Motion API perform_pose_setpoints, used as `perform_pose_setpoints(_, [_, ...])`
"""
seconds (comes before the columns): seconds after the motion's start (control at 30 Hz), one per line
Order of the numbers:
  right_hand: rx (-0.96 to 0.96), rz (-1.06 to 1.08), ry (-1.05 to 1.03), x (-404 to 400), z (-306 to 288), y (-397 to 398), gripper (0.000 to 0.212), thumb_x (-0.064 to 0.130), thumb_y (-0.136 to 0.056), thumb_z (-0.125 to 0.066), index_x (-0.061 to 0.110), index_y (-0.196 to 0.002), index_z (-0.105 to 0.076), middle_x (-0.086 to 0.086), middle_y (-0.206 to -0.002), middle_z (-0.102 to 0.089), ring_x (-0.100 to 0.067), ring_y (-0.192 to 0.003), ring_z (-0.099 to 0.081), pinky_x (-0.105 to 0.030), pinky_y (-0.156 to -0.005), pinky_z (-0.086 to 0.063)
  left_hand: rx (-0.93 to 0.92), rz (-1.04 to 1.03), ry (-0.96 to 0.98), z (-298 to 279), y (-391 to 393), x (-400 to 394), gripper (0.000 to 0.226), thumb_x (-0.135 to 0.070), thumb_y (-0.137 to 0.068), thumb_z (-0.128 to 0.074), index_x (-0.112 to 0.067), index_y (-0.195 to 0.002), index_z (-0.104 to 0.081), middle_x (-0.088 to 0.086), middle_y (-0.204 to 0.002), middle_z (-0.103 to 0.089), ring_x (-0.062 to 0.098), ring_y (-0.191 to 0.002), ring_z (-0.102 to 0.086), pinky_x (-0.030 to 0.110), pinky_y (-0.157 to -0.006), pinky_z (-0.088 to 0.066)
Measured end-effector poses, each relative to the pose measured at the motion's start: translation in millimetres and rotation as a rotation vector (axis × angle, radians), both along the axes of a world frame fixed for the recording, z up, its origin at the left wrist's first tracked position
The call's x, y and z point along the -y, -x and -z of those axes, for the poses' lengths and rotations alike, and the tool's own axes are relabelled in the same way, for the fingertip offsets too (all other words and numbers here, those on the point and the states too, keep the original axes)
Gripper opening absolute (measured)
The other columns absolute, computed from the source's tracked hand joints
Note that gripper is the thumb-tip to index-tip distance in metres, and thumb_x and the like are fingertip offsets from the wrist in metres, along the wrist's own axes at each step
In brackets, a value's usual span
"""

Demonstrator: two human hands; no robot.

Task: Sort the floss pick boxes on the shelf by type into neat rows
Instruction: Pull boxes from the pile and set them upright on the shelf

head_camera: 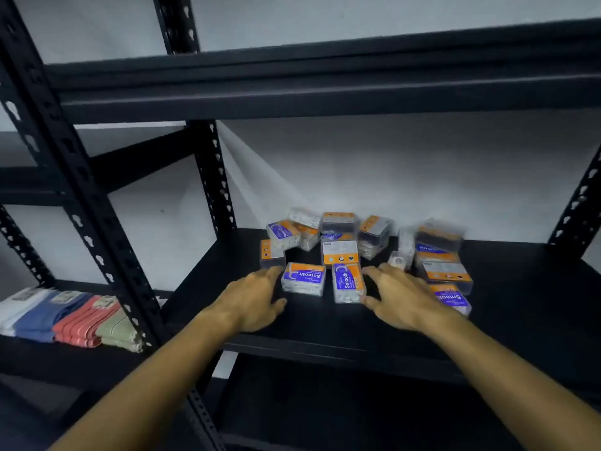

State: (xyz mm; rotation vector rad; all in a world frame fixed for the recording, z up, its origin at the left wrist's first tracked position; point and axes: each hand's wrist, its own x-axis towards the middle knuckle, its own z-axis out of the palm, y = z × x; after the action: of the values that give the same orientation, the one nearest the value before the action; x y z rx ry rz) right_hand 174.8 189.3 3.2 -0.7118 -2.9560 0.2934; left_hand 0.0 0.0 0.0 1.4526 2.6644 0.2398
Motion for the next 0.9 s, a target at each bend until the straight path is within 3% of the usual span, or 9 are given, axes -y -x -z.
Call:
perform_pose_setpoints(0.1, [0.003, -0.050, -0.004, -15.7, 6.4, 13.1, 0.064, 0.040, -0.089, -0.059, 0.024, -0.144, -0.029, -0.002, -0.134, -0.044, -0.021, -0.120, -0.049, -0.039, -0.093, -0.045, 0.040, -0.030, -0.011, 8.2, 6.4, -18.7, 0.072, -0.038, -0.091, -0.063, -0.027, -0.150, -0.024, 0.001, -0.149, -0.042, 0.022, -0.131, -0.046, 0.040, -0.101, -0.043])
perform_pose_setpoints(0.23, [0.042, -0.133, -0.002, -27.5, 11.1, 33.8, 0.073, 0.038, -0.086, -0.064, 0.024, -0.146, -0.025, 0.000, -0.142, -0.033, -0.020, -0.129, -0.038, -0.040, -0.101, -0.043, 0.033, -0.030, 0.044, 10.6, 19.4, -47.9, 0.088, -0.036, -0.087, -0.067, -0.021, -0.154, -0.013, 0.005, -0.157, -0.027, 0.026, -0.139, -0.036, 0.044, -0.108, -0.039])
perform_pose_setpoints(0.4, [0.098, -0.166, -0.052, -35.1, 13.3, 52.0, 0.085, 0.038, -0.082, -0.068, 0.022, -0.149, -0.018, 0.000, -0.147, -0.026, -0.021, -0.134, -0.031, -0.041, -0.103, -0.040, 0.008, 0.074, 0.176, 12.1, 43.2, -85.2, 0.100, -0.034, -0.082, -0.072, -0.023, -0.156, -0.006, 0.004, -0.161, -0.016, 0.025, -0.144, -0.027, 0.042, -0.112, -0.033])
perform_pose_setpoints(0.57, [0.150, -0.135, -0.056, -32.5, 13.1, 66.5, 0.090, 0.039, -0.079, -0.072, 0.019, -0.148, -0.019, -0.001, -0.150, -0.024, -0.020, -0.139, -0.025, -0.041, -0.107, -0.037, 0.039, 0.182, 0.304, 16.7, 62.1, -102.3, 0.090, -0.036, -0.083, -0.072, -0.022, -0.154, -0.019, 0.003, -0.151, -0.035, 0.022, -0.134, -0.039, 0.037, -0.105, -0.038])
perform_pose_setpoints(0.7, [0.205, -0.095, -0.039, -31.1, 11.3, 77.5, 0.086, 0.042, -0.074, -0.076, 0.014, -0.142, -0.031, -0.001, -0.143, -0.032, -0.022, -0.133, -0.033, -0.042, -0.103, -0.041, 0.073, 0.230, 0.245, 19.7, 73.7, -97.6, 0.075, -0.042, -0.077, -0.076, -0.025, -0.141, -0.041, -0.003, -0.130, -0.050, 0.016, -0.115, -0.050, 0.037, -0.096, -0.048])
perform_pose_setpoints(0.9, [0.232, -0.056, 0.035, -28.5, 14.1, 87.4, 0.067, 0.041, -0.068, -0.080, 0.012, -0.120, -0.050, 0.001, -0.120, -0.042, -0.020, -0.114, -0.047, -0.037, -0.095, -0.047, 0.122, 0.142, 0.031, 18.8, 75.5, -74.6, 0.071, -0.050, -0.068, -0.080, -0.028, -0.126, -0.046, -0.008, -0.115, -0.053, 0.012, -0.097, -0.057, 0.035, -0.085, -0.053])
